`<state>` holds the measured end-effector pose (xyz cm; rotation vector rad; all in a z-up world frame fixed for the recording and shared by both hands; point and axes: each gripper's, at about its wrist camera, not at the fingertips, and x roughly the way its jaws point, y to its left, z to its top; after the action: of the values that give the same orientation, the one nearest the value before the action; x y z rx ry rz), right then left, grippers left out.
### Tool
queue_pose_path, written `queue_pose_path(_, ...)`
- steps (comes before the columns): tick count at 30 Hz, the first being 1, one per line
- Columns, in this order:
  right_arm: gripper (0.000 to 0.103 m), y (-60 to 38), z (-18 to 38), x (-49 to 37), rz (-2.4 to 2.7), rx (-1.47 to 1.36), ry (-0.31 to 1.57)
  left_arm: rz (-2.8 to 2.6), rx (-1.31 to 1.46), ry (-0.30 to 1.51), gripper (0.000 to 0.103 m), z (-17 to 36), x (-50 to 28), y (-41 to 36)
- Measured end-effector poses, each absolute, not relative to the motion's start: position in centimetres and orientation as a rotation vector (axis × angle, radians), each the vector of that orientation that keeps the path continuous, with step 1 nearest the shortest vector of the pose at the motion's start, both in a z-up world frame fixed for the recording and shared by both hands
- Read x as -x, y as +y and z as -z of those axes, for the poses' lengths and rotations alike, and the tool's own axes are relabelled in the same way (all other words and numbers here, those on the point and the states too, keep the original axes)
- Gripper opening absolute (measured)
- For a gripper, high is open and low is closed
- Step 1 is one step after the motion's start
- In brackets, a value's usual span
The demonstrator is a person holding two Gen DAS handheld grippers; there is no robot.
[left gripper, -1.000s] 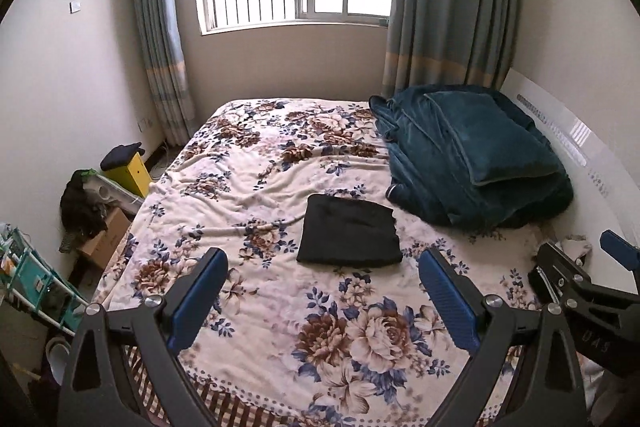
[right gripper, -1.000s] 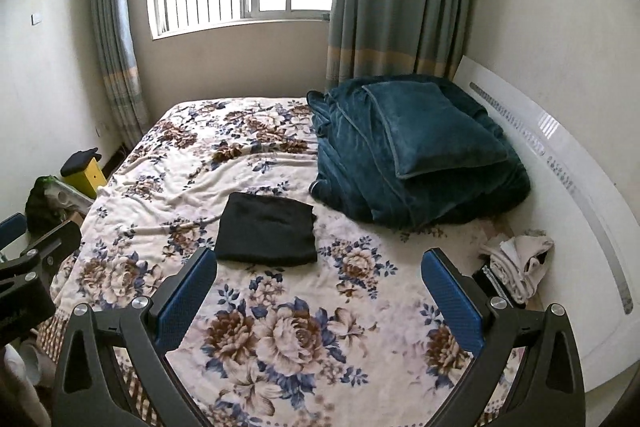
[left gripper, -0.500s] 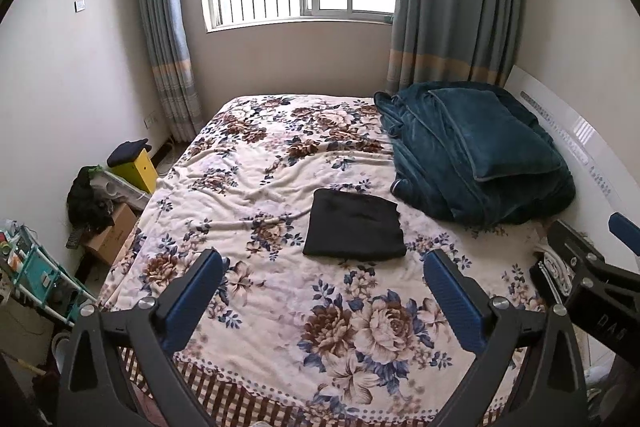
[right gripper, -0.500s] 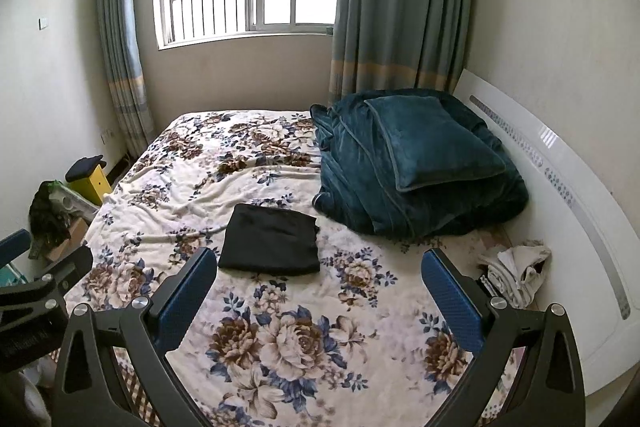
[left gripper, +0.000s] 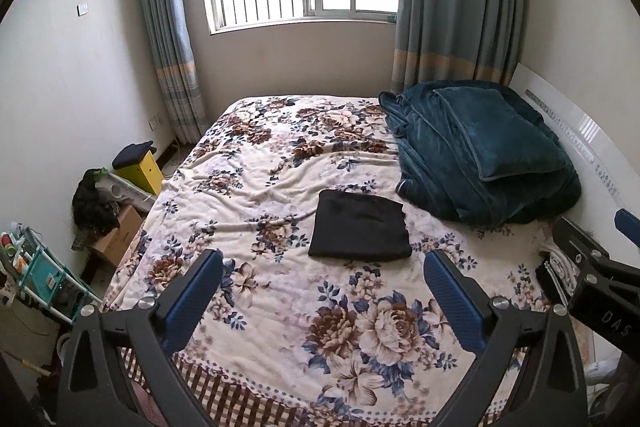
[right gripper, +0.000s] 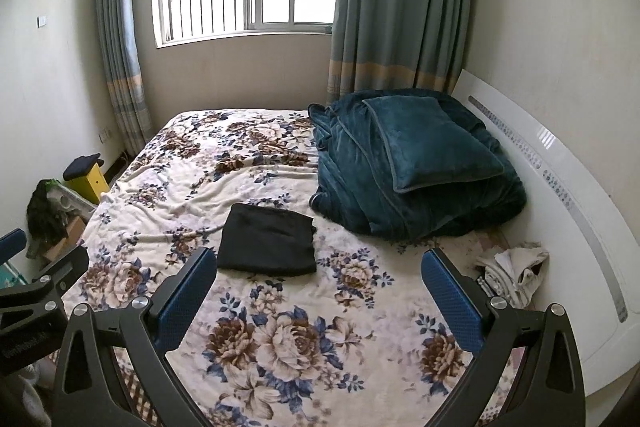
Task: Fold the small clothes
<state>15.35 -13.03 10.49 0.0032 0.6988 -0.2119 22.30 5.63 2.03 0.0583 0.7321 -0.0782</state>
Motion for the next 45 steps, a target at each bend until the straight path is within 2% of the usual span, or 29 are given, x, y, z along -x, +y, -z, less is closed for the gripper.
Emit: queue_pose_path(45, 0.103, -13.1, -10.7, -15.7, 0.182, -0.028, 0.703, 0.051, -0.052, 0.712, 0.103, -3.2, -22.4, 5.4)
